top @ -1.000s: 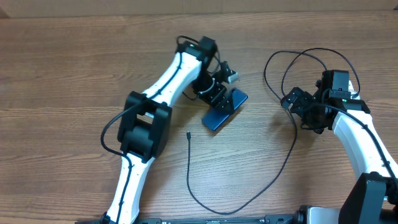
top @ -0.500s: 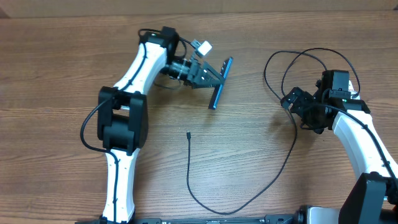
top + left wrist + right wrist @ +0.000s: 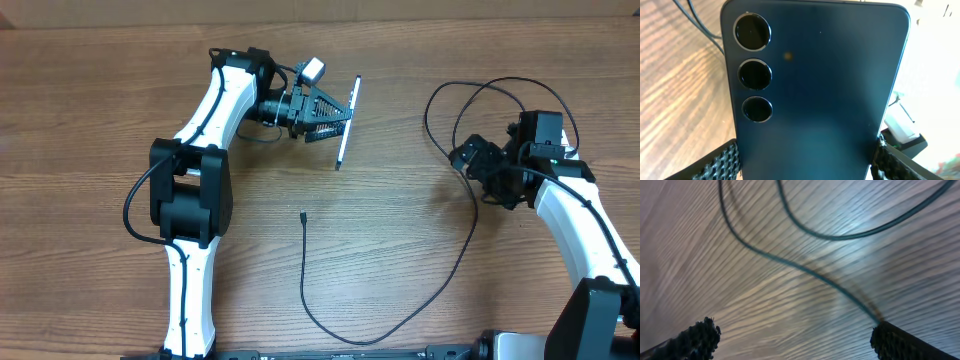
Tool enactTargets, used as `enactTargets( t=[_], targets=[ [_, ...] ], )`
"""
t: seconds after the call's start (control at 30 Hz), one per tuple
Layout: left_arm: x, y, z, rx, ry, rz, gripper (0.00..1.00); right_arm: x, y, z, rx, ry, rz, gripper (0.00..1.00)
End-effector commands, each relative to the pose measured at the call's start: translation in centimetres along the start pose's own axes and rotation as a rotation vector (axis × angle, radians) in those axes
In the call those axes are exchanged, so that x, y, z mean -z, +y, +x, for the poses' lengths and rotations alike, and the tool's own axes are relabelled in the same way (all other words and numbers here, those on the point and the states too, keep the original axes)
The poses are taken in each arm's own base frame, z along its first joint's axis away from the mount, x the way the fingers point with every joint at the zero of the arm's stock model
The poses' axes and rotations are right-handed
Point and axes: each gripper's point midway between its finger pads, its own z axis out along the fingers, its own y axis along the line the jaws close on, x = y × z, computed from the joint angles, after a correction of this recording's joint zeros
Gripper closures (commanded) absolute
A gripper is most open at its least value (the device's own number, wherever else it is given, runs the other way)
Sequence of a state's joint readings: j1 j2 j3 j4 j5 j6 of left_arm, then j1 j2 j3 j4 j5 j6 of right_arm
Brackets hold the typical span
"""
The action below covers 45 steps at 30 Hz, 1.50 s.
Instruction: Plug charger to phone and switch on socket
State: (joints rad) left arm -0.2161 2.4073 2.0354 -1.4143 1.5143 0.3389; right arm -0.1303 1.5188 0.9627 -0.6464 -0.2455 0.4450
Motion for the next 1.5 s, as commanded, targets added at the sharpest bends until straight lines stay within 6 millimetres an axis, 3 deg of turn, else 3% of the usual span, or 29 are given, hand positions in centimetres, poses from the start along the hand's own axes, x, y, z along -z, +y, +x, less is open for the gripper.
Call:
enactTargets(
  t=[0.0,0.17,0.2,0.3,0.4,0.5,0.57,0.63,0.73,1.0,1.3,1.47],
  targets=[
    [-0.1,-1.6,-0.5,0.016,-0.017,0.064,0.26,0.5,2.3,0.3,0.005,0.035,-0.117,0.0],
    [-0.2,-1.6,-0.3,0.04,-0.016,0.063,0.27,0.7,3.6,2.7,0.003,0.144,-0.191,0.0],
    [-0.2,-1.6,-0.3,0.039,-0.016,0.063,0.27,0.9,4.4,3.3,0.034,0.168,-0.229,0.03],
    [-0.2,-1.6,-0.3,0.038,-0.015,0.063,0.27,2.1,6.9,3.7,0.157,0.19,-0.358,0.24],
    [-0.2,-1.6,-0.3,0.039,-0.015,0.063,0.27,4.4,8.2,3.0,0.177,0.204,-0.361,0.26],
    [-0.2,-1.6,-0.3,0.038,-0.014,0.063,0.27,7.6,10.0,2.2,0.227,0.2,-0.318,0.24],
    [-0.3,-1.6,-0.3,0.036,-0.013,0.063,0.28,9.5,11.3,1.9,0.28,0.173,-0.259,0.13],
    [-0.3,-1.6,-0.2,0.034,-0.012,0.063,0.28,11.1,13.3,2.4,0.344,0.149,-0.226,0.06],
    [-0.5,-1.6,-0.2,0.034,-0.008,0.064,0.27,11.9,16.0,4.0,0.393,0.132,-0.213,0.04],
    [-0.6,-1.7,-0.1,0.036,-0.007,0.064,0.27,9.3,20.3,8.5,0.454,0.101,-0.137,0.07],
    [-0.6,-1.7,-0.1,0.036,-0.007,0.064,0.27,5.1,23.0,10.5,0.514,0.003,-0.044,0.12],
    [-0.6,-1.6,-0.1,0.036,-0.006,0.063,0.27,2.6,24.6,10.6,0.524,-0.009,-0.07,0.36]
  ],
)
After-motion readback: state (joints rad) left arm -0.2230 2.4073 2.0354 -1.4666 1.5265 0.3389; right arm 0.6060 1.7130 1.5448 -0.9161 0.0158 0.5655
